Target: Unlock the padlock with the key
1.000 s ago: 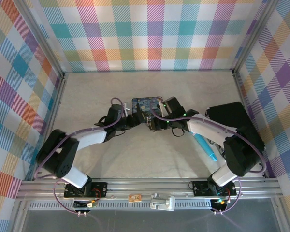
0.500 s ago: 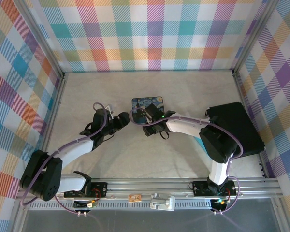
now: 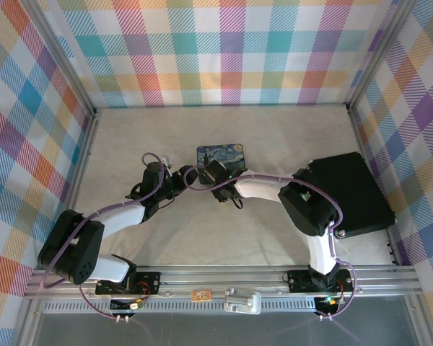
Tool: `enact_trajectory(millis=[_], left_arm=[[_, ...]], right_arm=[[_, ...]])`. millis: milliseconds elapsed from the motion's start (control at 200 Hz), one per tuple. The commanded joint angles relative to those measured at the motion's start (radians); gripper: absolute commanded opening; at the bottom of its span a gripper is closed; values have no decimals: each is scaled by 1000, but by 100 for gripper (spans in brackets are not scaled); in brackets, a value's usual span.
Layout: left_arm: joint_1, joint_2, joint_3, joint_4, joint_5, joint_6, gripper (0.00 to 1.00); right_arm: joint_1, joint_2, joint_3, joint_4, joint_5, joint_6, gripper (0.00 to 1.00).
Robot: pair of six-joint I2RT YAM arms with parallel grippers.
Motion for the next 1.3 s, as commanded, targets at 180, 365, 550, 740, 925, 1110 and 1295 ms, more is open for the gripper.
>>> enact_trajectory(millis=[180, 365, 550, 740, 925, 1110, 1295], left_arm=[[7, 37, -15, 73, 39, -23, 68], [7, 33, -38, 118, 69, -23, 67], [7, -10, -26, 50, 56, 52, 67], [6, -20, -29, 84, 102, 64, 66], [-12, 7, -50, 138, 101, 57, 64], [-31, 82, -36, 198, 111, 43, 56], [-72, 171, -6, 265, 113, -12, 46]], right_arm=[[7, 18, 3, -11, 78, -16, 24], [-15, -44, -23, 36, -72, -60, 9], [-56, -44, 2, 35, -237, -118, 2], [-122, -64, 12, 47, -477, -90, 0], [-168, -51, 12, 78, -649, -73, 0], [-195, -57, 10, 79, -816, -107, 0], [-247, -55, -11, 101, -983, -86, 0]])
